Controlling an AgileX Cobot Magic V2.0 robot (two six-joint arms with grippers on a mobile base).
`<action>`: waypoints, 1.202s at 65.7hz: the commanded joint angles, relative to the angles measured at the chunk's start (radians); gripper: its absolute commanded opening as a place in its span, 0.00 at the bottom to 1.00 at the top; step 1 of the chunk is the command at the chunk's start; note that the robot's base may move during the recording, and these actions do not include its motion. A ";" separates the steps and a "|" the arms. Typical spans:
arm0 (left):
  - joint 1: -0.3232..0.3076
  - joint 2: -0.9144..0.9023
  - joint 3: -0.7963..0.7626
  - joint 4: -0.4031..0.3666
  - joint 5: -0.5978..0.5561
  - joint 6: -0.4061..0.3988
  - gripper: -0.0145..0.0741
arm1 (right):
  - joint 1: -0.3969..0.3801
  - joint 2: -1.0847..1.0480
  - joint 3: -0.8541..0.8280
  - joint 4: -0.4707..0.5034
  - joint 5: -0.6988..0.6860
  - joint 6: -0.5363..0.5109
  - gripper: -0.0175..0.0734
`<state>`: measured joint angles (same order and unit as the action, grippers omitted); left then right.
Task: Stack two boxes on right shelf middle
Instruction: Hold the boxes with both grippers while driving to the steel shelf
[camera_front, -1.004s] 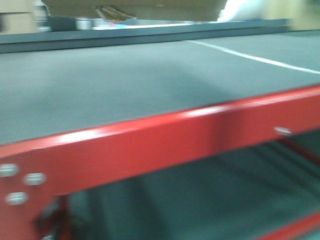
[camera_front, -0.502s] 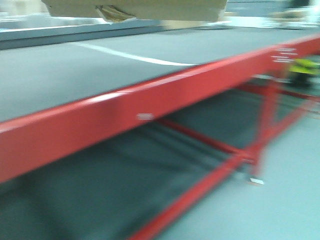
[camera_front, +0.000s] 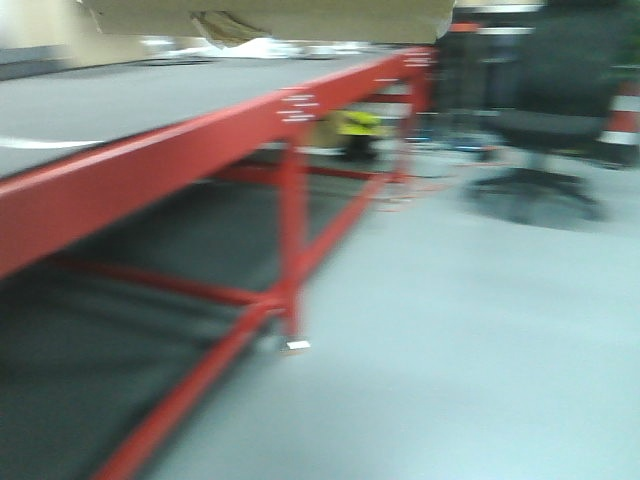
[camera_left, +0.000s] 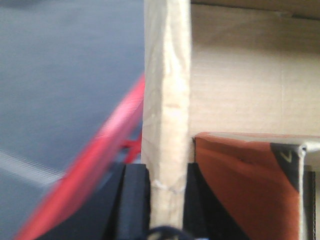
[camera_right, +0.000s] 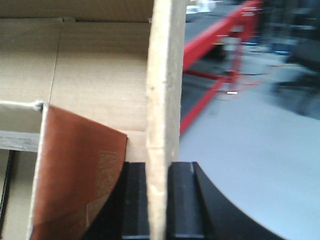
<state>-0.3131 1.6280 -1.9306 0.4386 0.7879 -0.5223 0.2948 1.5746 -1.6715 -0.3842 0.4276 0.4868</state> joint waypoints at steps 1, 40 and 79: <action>-0.002 -0.015 -0.007 -0.008 -0.050 -0.004 0.04 | -0.004 -0.010 -0.003 -0.012 -0.069 -0.002 0.02; -0.002 -0.015 -0.007 -0.008 -0.050 -0.004 0.04 | -0.004 -0.010 -0.003 -0.012 -0.069 -0.002 0.02; -0.002 -0.015 -0.007 -0.008 -0.050 -0.004 0.04 | -0.004 -0.010 -0.003 -0.012 -0.069 -0.002 0.02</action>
<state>-0.3131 1.6280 -1.9306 0.4386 0.7879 -0.5223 0.2948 1.5746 -1.6715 -0.3862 0.4330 0.4885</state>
